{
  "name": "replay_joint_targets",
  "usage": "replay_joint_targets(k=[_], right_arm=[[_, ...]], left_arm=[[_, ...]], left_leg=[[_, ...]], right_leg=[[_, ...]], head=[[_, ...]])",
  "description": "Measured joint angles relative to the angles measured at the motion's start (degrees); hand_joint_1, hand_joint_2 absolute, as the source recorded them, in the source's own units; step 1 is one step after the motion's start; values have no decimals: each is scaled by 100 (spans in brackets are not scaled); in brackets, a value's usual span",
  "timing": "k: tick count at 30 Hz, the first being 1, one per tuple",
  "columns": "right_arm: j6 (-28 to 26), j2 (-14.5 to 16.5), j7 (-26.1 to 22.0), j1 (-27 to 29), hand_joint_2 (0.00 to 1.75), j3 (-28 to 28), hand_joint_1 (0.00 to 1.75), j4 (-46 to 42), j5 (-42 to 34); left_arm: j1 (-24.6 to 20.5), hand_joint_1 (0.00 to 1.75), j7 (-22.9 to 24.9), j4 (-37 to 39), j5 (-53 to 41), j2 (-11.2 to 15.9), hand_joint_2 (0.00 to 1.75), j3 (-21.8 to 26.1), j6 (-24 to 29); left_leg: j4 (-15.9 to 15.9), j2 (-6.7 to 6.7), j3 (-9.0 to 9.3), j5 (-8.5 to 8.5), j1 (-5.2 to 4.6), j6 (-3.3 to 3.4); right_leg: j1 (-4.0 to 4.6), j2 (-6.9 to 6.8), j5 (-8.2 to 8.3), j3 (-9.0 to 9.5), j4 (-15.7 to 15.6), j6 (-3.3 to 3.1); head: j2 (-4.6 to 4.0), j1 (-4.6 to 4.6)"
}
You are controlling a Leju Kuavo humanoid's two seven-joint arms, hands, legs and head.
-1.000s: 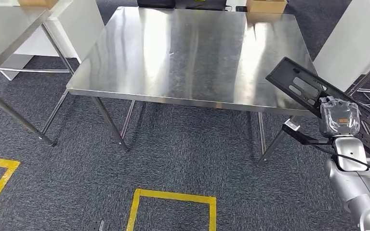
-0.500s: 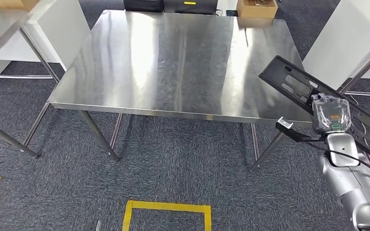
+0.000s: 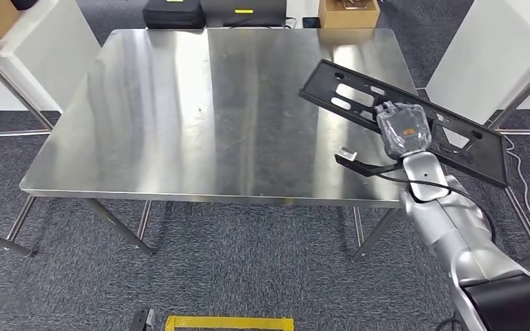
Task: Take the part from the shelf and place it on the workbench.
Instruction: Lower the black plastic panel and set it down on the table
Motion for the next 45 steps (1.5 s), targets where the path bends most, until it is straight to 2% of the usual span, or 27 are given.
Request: replay_joint_targets(k=[1,2,4,5,6,7,8,9,10,11,13,14,15,17,18,19,20,22,23,24,25,27,32,35,41,45], right_arm=[[46,104,19,4,175,90,175,14,4],[81,203,29,28,175,176,175,30,9],[117,366,33,68,175,319,175,64,15],[121,437,32,74,175,376,175,74,15],[127,501,28,74,175,422,175,83,13],[139,550,22,77,175,464,175,94,11],[155,598,11,89,175,506,175,106,10],[176,643,-13,100,175,544,175,119,12],[194,681,-35,100,175,578,175,128,12],[203,725,-56,79,175,605,175,128,11],[205,772,-79,7,175,634,175,123,2],[202,792,-82,-22,175,648,175,121,-2],[200,804,-84,-25,175,662,175,122,-5],[199,826,-85,30,175,692,175,129,-5],[199,830,-87,78,175,706,175,134,-4],[199,832,-91,121,175,719,175,138,-4],[199,836,-97,149,175,732,175,140,-4],[201,846,-122,163,175,751,175,134,-5],[202,855,-139,160,175,758,175,128,-5],[202,870,-155,158,175,763,175,122,-4],[203,886,-168,158,175,770,175,116,-4],[205,920,-176,154,175,784,175,97,-4],[206,953,-175,141,175,809,175,73,-4],[206,955,-176,139,175,821,175,71,-5],[206,970,-296,144,175,835,175,11,-5],[214,1035,-370,148,0,850,0,-51,-8]], left_arm=[[13,0,10,0,0,-3,175,-8,1],[30,0,26,0,0,-5,175,-19,1],[51,0,73,0,-1,-5,175,-44,5],[55,0,112,1,-1,-3,175,-53,13],[63,0,159,2,2,1,175,-58,28],[81,0,216,11,5,16,175,-60,45],[101,0,273,21,9,31,175,-61,62],[125,0,329,31,14,42,175,-63,76],[137,0,378,40,16,49,175,-64,86],[130,0,420,41,23,40,175,-65,95],[98,0,473,39,31,20,175,-66,107],[83,0,490,39,34,18,175,-66,109],[78,0,500,39,34,16,175,-67,108],[83,0,512,39,34,15,175,-68,105],[94,0,513,40,34,10,175,-69,104],[105,0,515,40,34,8,175,-70,103],[114,0,515,41,34,6,175,-70,102],[117,0,507,42,34,-2,175,-70,101],[115,0,502,42,34,-8,175,-70,101],[113,0,498,42,34,-13,175,-70,101],[113,0,498,42,34,-17,175,-70,101],[112,0,498,42,34,-20,175,-70,101],[108,0,498,42,34,-25,175,-70,101],[108,0,498,42,34,-31,175,-70,101],[108,0,489,42,-7,-39,175,-72,78],[106,0,455,42,-63,-44,175,-91,32]], left_leg=[[311,-14,-286,-159,0,-16],[472,-17,-524,-432,-4,-23],[388,-23,-879,-956,-22,3],[181,-25,-1005,-987,-41,49],[-123,-31,-1098,-733,-70,120],[-506,-47,-1155,-167,-112,212],[-861,-90,-1171,481,-158,299],[-1104,-129,-1161,1021,-197,349],[-1227,-159,-1141,1348,-224,364],[-1236,-179,-1105,1407,-237,357],[-1237,-165,-1017,1327,-218,363],[-1261,-163,-960,1288,-207,389],[-1279,-163,-902,1247,-194,414],[-1279,-177,-810,1158,-194,444],[-1278,-191,-765,1116,-194,447],[-1276,-208,-720,1076,-194,442],[-1275,-223,-675,1040,-194,433],[-1272,-247,-600,981,-198,402],[-1260,-256,-579,951,-210,379],[-1241,-260,-568,916,-226,371],[-1223,-261,-565,891,-238,376],[-1201,-253,-561,860,-241,403],[-1217,-225,-543,860,-213,388],[-1220,-222,-541,860,-207,354],[-1224,-218,-540,860,-208,326],[-1223,-218,-539,860,-223,319]], right_leg=[[12,22,-74,120,-32,-36],[24,45,-148,251,-66,-49],[49,89,-288,515,-129,-51],[63,106,-361,636,-152,-45],[80,119,-440,746,-170,-40],[98,134,-524,839,-176,-29],[120,156,-609,916,-173,-6],[154,177,-699,963,-169,18],[177,202,-778,992,-166,46],[202,221,-850,1024,-175,79],[213,195,-994,1049,-86,118],[216,165,-1099,984,107,128],[213,132,-1238,829,432,126],[213,103,-1500,353,1243,131],[212,101,-1540,151,1515,156],[207,99,-1460,34,1575,202],[199,94,-1270,17,1402,263],[184,76,-717,189,590,360],[185,67,-491,296,220,355],[176,61,-344,375,-25,315],[174,60,-280,415,-132,264],[169,72,-266,439,-141,199],[210,99,-276,441,-137,159],[219,99,-281,441,-133,128],[218,99,-280,440,-131,112],[216,99,-278,437,-131,104]], head=[[0,-7],[0,-18],[0,-24],[0,-28],[0,-33],[0,-32],[0,-34],[0,-27],[0,-25],[0,-26],[0,-29],[0,-23],[0,-19],[0,-7],[0,-6],[0,-4],[0,-3],[0,-1],[0,-4],[0,-7],[0,-10],[0,-13],[0,-14],[0,-13],[0,-11],[0,-10]])
